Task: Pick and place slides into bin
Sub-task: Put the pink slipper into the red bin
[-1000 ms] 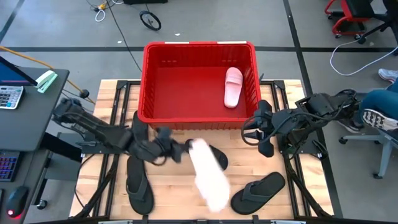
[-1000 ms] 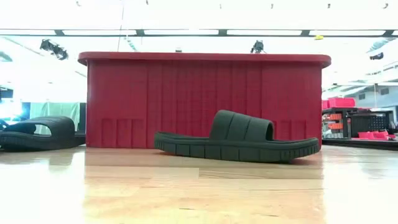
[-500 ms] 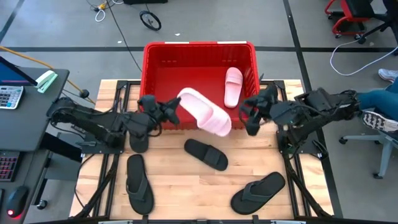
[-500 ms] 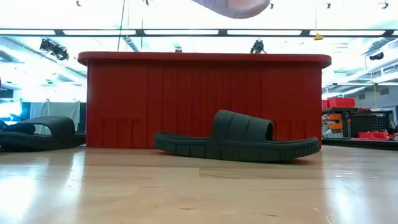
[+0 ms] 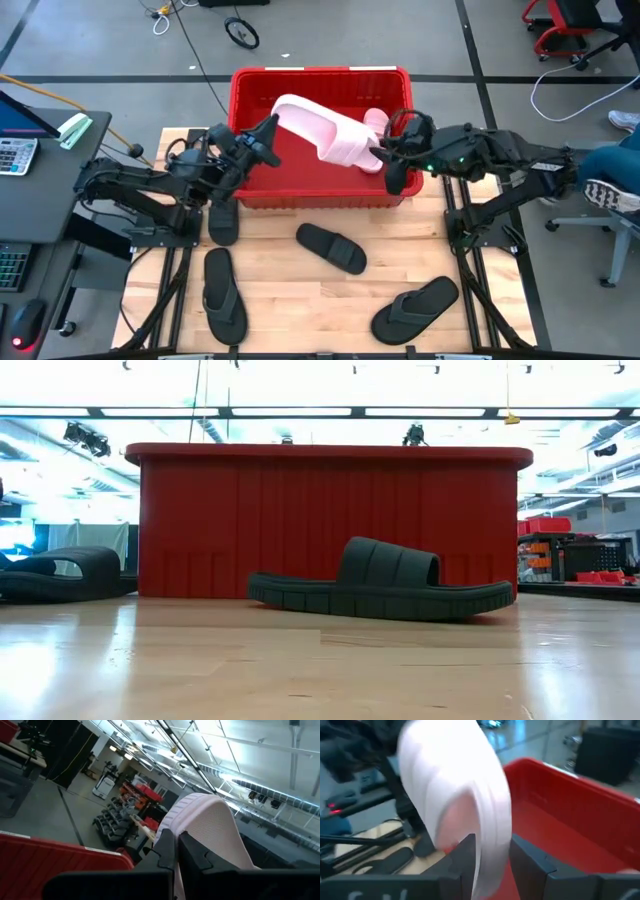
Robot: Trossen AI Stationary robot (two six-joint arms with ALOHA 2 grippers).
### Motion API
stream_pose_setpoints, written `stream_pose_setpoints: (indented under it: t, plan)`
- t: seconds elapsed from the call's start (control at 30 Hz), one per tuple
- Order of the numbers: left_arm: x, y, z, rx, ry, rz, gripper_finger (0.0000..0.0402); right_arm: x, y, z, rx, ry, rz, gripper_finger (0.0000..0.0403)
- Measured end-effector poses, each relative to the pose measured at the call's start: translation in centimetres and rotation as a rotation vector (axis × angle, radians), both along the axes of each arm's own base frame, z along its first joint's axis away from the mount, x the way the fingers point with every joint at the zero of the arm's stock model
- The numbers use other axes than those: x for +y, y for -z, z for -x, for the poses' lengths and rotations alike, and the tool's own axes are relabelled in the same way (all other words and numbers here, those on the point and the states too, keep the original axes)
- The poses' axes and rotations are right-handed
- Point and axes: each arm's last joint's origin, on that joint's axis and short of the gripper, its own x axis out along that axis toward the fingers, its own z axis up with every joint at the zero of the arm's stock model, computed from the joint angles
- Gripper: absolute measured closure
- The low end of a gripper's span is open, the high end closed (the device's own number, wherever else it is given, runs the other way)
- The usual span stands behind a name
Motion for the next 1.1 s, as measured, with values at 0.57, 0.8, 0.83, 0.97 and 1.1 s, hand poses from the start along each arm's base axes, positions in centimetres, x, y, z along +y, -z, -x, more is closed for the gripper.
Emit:
stream_pose_setpoints:
  t: [0.57,0.8,0.83,0.97,1.1]
  plan:
    - [0.0,-0.2,0.1,0.008,0.003,-0.026,0.0392,-2.1,0.0,-0.8,0.001,-0.155,-0.021,0.0304]
    - [0.0,-0.1,0.0,0.033,0.003,-0.044,0.0380,-2.1,0.1,-0.8,0.027,-0.165,0.012,0.0360]
    - [-0.1,-0.1,0.0,0.044,0.006,-0.053,0.0376,-2.2,0.1,-0.7,0.035,-0.165,0.020,0.0360]
    - [-0.5,0.2,-0.2,0.115,0.024,-0.085,0.0353,-2.4,0.3,-0.3,0.082,-0.172,0.044,0.0360]
    - [-1.1,0.9,-0.5,0.258,0.043,-0.154,0.0324,-2.3,0.4,1.2,0.149,-0.188,0.063,0.0360]
